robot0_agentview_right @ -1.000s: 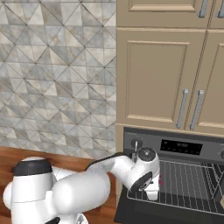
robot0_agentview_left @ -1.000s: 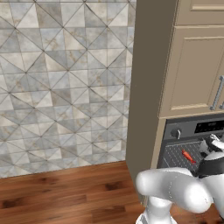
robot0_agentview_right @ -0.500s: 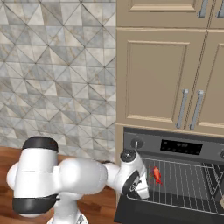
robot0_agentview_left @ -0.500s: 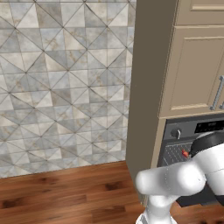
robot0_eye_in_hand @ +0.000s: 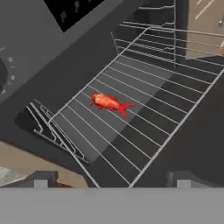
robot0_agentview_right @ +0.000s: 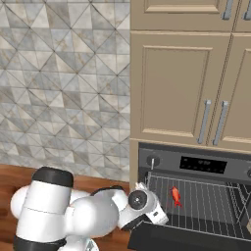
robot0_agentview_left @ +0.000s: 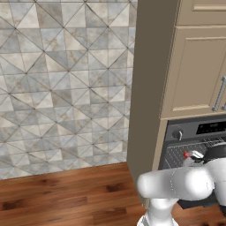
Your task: Take the fish from the oven and place it on the plate on the counter.
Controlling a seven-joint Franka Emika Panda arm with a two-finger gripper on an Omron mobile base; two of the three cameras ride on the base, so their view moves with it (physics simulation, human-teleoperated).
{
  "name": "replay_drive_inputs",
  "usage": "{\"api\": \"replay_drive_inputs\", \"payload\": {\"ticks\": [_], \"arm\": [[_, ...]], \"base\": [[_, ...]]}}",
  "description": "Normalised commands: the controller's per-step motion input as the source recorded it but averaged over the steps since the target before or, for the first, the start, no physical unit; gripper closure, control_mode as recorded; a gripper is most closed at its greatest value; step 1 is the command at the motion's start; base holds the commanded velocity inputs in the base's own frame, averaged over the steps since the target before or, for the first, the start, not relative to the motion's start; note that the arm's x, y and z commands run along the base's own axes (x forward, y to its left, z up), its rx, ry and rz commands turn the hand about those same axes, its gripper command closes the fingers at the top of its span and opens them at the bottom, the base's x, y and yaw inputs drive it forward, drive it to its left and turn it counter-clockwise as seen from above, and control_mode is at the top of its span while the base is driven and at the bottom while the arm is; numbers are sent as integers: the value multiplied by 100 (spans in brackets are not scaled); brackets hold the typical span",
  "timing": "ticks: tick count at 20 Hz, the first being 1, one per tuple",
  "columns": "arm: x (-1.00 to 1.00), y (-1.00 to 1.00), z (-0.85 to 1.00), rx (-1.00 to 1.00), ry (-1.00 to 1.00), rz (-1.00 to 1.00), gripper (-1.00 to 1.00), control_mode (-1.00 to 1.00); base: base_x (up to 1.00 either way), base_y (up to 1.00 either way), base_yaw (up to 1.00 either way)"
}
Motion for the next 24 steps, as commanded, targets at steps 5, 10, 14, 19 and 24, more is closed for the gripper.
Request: {"api": "replay_drive_inputs", "payload": {"ticks": [5, 10, 14, 19, 24], "arm": [[-43, -5, 62, -3, -33, 39, -100, -100], [-26, -3, 64, -14, -15, 23, -100, -100], [11, 0, 46, -15, 6, 19, -100, -100], [18, 0, 43, -18, 22, 22, -100, -100], [8, -8, -4, -6, 15, 30, -100, -100]], "base": [[0, 0, 0], [0, 0, 0], [0, 0, 0], [0, 0, 0], [0, 0, 0]]}}
